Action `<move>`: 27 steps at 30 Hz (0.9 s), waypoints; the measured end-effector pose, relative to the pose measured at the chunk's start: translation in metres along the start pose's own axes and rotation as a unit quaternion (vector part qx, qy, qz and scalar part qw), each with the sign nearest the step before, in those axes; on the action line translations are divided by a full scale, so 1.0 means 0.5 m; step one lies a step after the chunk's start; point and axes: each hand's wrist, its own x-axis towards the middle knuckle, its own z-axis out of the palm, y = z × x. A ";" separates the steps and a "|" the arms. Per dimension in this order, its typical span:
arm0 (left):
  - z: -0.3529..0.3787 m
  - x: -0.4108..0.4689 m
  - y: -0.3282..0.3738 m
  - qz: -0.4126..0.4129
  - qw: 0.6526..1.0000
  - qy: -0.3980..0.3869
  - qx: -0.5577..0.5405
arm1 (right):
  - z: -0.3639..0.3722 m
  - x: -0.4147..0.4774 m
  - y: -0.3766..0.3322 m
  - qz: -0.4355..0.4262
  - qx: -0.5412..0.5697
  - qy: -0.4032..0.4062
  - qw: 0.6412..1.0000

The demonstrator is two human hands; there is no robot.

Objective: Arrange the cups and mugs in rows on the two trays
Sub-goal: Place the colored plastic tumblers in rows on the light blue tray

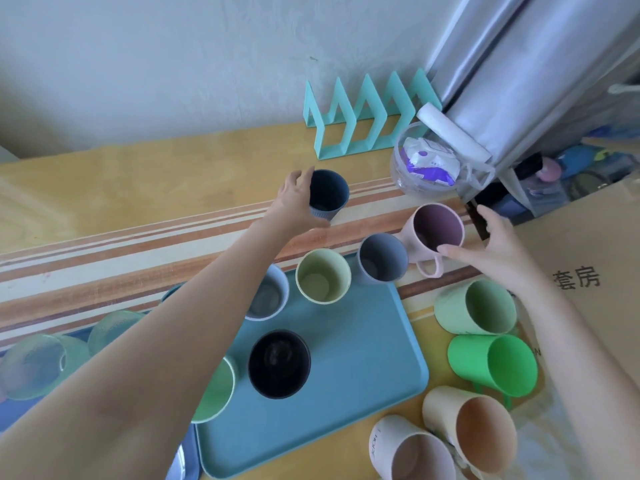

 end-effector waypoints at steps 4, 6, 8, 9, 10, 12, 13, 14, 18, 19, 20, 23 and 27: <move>0.012 0.018 0.020 0.006 1.000 0.025 -0.012 | 0.061 0.030 0.007 0.008 0.014 -0.026 1.000; 0.016 0.022 0.028 0.004 0.999 0.038 -0.002 | 0.082 0.041 0.001 0.015 0.005 -0.027 1.000; 0.017 0.022 0.037 -0.002 0.999 0.053 0.001 | 0.092 0.050 -0.006 0.027 -0.028 -0.004 0.999; 0.015 0.019 0.042 -0.004 0.998 0.063 -0.007 | 0.098 0.056 -0.005 0.028 -0.039 0.010 0.999; 0.011 0.014 0.049 -0.004 0.997 0.074 -0.021 | 0.101 0.059 -0.006 0.027 -0.047 0.019 0.998; -0.006 -0.004 0.064 0.006 0.993 0.110 -0.051 | 0.106 0.065 -0.003 0.029 -0.049 0.025 0.998; -0.018 -0.020 0.074 0.020 0.989 0.133 -0.058 | 0.105 0.064 -0.002 0.028 -0.043 0.027 0.998; -0.033 -0.039 0.084 0.038 0.985 0.156 -0.062 | 0.101 0.061 -0.002 0.024 -0.028 0.033 0.999; -0.089 -0.158 0.131 0.103 0.969 0.209 -0.078 | 0.043 0.016 -0.017 -0.019 0.054 0.069 0.996; -0.097 -0.197 0.142 0.120 0.968 0.207 -0.075 | 0.022 -0.004 -0.023 -0.031 0.059 0.069 0.995; -0.101 -0.237 0.152 0.134 0.969 0.196 -0.069 | 0.001 -0.027 -0.029 -0.046 0.058 0.064 0.995; -0.086 -0.345 0.169 0.157 0.974 0.162 -0.035 | -0.046 -0.105 -0.040 -0.095 0.044 0.029 0.994; -0.014 -0.437 0.163 0.153 0.981 0.122 0.001 | -0.046 -0.174 -0.025 -0.142 0.026 -0.037 0.989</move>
